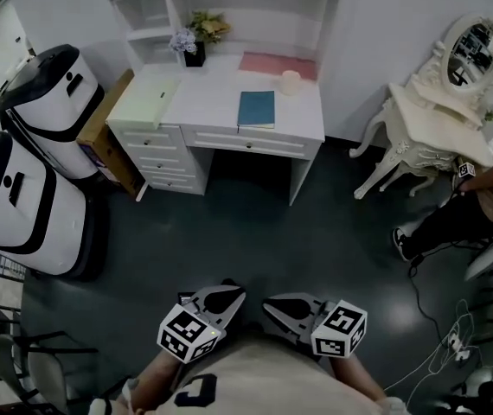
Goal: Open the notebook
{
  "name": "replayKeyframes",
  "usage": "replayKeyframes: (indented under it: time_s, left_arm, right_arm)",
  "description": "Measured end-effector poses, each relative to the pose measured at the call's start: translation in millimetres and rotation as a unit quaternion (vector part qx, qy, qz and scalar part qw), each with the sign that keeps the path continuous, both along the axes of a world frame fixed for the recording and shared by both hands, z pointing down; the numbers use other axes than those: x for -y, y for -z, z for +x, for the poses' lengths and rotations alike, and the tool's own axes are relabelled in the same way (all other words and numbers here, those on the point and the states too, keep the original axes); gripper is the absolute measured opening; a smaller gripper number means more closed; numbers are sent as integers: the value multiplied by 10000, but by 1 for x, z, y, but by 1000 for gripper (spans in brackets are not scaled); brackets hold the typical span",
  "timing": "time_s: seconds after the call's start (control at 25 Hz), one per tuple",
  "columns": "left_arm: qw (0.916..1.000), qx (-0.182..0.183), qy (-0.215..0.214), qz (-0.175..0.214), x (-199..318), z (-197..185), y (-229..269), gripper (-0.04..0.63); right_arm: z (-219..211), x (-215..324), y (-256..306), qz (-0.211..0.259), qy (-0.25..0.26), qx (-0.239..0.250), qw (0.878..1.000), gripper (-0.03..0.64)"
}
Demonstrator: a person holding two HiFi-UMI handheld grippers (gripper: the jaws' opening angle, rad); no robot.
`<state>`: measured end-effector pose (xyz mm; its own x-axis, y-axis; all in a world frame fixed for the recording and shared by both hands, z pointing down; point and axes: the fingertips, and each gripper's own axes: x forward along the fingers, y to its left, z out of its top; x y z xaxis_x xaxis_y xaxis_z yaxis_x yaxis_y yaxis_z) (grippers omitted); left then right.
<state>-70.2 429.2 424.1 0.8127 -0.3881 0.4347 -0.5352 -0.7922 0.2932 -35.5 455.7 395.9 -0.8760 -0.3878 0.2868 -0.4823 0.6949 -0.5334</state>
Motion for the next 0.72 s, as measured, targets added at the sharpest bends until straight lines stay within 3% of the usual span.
replayKeyframes:
  time_s: [0.72]
  left_arm:
    - [9995, -146, -216, -186, 80, -10, -11, 14]
  right_arm:
    - [-10, 79, -14, -289, -253, -452, 9982, 23]
